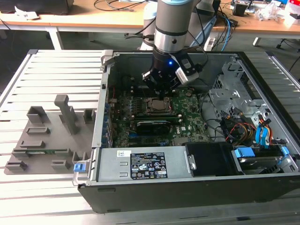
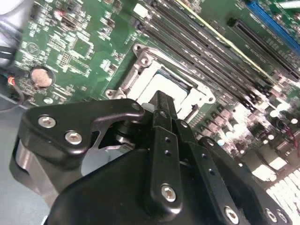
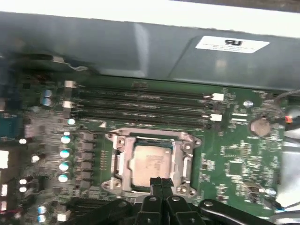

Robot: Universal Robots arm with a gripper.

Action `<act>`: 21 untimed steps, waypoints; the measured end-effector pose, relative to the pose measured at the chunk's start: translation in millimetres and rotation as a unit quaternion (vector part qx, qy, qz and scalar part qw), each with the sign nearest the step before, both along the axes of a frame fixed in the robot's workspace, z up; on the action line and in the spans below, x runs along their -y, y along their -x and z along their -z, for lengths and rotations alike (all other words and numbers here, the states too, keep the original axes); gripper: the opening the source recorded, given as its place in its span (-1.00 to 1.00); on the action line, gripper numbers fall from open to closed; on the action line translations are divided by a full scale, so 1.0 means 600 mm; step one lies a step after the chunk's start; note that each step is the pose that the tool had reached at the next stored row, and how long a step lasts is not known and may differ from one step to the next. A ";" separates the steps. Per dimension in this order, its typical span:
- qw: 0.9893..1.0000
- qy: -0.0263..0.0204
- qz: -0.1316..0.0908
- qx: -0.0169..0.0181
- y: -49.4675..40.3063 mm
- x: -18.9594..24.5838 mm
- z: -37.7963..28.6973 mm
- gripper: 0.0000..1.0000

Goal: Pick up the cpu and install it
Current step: 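Install the first cpu locking lever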

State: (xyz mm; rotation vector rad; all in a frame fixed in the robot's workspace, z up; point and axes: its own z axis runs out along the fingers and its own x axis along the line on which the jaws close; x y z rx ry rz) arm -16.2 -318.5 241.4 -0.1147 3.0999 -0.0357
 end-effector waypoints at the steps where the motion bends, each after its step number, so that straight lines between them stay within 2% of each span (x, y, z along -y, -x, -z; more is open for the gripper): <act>1: 1.000 0.000 0.000 0.001 0.000 0.0000 0.000 -0.79; 2: 1.000 0.000 0.000 0.002 0.000 0.0000 0.000 -0.79; 3: 1.000 0.000 0.000 0.002 0.000 0.0000 -0.009 -0.79; 6: 1.000 0.000 0.000 0.002 0.000 0.0000 -0.017 -0.79; 14: 1.000 0.001 0.000 0.002 0.000 -0.0038 -0.079 -0.79; 16: 1.000 0.001 0.000 0.002 0.000 -0.0042 -0.086 -0.79; 18: 1.000 0.002 0.000 0.002 0.000 -0.0051 -0.100 -0.79; 21: 1.000 0.002 0.000 0.002 0.000 -0.0059 -0.114 -0.79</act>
